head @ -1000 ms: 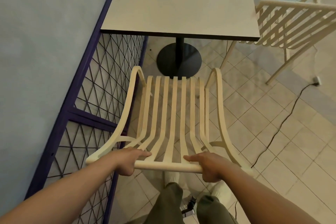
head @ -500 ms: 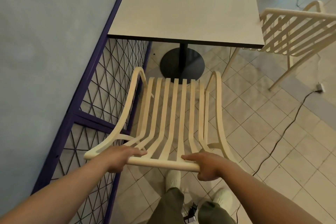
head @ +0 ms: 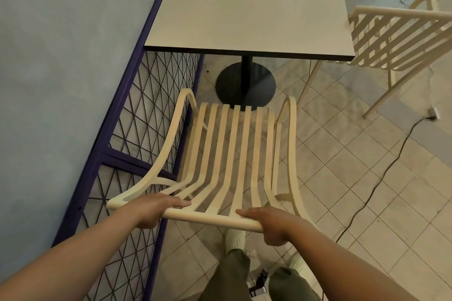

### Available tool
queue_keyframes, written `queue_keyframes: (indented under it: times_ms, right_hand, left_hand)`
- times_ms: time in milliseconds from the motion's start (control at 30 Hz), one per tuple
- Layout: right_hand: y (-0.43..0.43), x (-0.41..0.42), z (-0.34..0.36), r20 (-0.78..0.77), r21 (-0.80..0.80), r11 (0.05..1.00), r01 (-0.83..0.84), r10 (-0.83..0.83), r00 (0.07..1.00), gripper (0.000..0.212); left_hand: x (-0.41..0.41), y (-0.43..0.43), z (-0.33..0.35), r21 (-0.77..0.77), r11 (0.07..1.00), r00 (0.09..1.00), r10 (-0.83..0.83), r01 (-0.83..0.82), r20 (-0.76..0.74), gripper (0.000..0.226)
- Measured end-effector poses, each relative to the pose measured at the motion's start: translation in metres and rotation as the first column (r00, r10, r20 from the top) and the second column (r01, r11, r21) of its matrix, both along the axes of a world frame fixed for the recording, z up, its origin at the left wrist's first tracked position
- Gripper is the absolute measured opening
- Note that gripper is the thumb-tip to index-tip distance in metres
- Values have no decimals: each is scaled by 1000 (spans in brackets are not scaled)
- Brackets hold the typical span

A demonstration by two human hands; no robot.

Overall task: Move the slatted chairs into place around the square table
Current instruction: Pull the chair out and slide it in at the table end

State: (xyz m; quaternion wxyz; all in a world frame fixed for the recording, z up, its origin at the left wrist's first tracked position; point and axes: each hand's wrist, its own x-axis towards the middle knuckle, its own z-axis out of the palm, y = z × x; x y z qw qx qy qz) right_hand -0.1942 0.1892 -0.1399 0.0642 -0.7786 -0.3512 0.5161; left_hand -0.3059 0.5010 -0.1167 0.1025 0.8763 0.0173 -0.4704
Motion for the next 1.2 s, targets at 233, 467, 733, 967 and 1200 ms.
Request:
queue_keyframes:
  times_ms: [233,467,733,967,1200]
  right_hand:
    - [-2,-4,-1,8,-6,1000,-29,29,1000,94]
    - [2,-11,0,-5,-1,999,-52,52,999,96]
    - [2,-9,0,-11,-1,999,-52,52,999,93]
    - [-1,-8,-8,-68,25,1000,5,-3,998,80]
    - [-14,0,0,-102,47,995,92,-87,991,75]
  left_hand:
    - [-10,-6,0,-27,999,1000,21,-21,-5,98]
    - [-17,0,-3,-9,999,999,37,-37,-2,104]
    - [-17,-3,2,-8,999,999,37,-37,-21,91]
    - [-14,0,-2,-55,992,991,107,-111,-76,79]
    - [-5,-17,9,-115,955,958,260,-274,-122,105]
